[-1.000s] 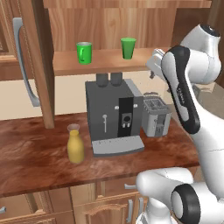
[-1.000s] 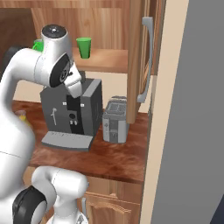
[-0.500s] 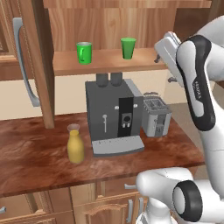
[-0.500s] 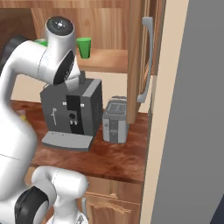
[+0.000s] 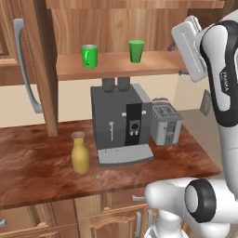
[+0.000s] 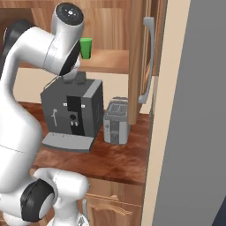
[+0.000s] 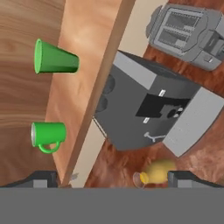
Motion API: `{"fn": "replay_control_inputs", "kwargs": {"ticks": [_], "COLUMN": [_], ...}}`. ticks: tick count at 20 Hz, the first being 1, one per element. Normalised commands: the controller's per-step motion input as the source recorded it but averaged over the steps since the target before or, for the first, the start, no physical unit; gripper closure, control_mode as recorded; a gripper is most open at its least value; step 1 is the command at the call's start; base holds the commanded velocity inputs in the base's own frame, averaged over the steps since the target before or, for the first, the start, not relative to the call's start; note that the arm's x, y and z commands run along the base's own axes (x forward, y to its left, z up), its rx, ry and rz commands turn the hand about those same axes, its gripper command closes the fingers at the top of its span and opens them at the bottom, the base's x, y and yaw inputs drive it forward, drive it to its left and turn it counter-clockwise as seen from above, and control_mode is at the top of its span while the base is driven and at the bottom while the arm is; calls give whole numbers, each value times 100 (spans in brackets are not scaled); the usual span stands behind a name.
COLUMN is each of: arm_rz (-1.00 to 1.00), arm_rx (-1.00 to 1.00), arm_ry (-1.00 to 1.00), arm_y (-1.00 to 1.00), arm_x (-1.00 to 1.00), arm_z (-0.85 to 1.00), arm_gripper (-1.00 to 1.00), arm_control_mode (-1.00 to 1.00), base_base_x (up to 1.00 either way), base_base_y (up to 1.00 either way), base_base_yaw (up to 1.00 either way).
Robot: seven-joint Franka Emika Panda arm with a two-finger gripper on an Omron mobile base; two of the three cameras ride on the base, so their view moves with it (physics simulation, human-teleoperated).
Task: There is a tray on the dining counter. Grab the cup, mug, and pitcher and place them on the tray. The pitcher may be placed next to the tray if it cannot fit the tray.
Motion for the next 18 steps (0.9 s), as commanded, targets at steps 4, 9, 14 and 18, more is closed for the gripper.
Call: {"fn": "replay_control_inputs", "kwargs": {"ticks": [4, 9, 14, 18], "arm_rz": [0, -2, -11, -11], "arm_rx": [0, 0, 0, 7], "arm_ry": [-2, -11, -17, -9], "arm_y": [0, 0, 1, 14], "arm_x": [10, 20, 26, 35], "arm_z": [1, 0, -8, -19], "arm_gripper": [-100, -100, -100, -100], "arm_control_mode": [-100, -100, -100, -100], "base_base_x": [0, 0, 0, 0], "base_base_y": [0, 0, 0, 0], "base_base_yaw": [0, 0, 0, 0]}}
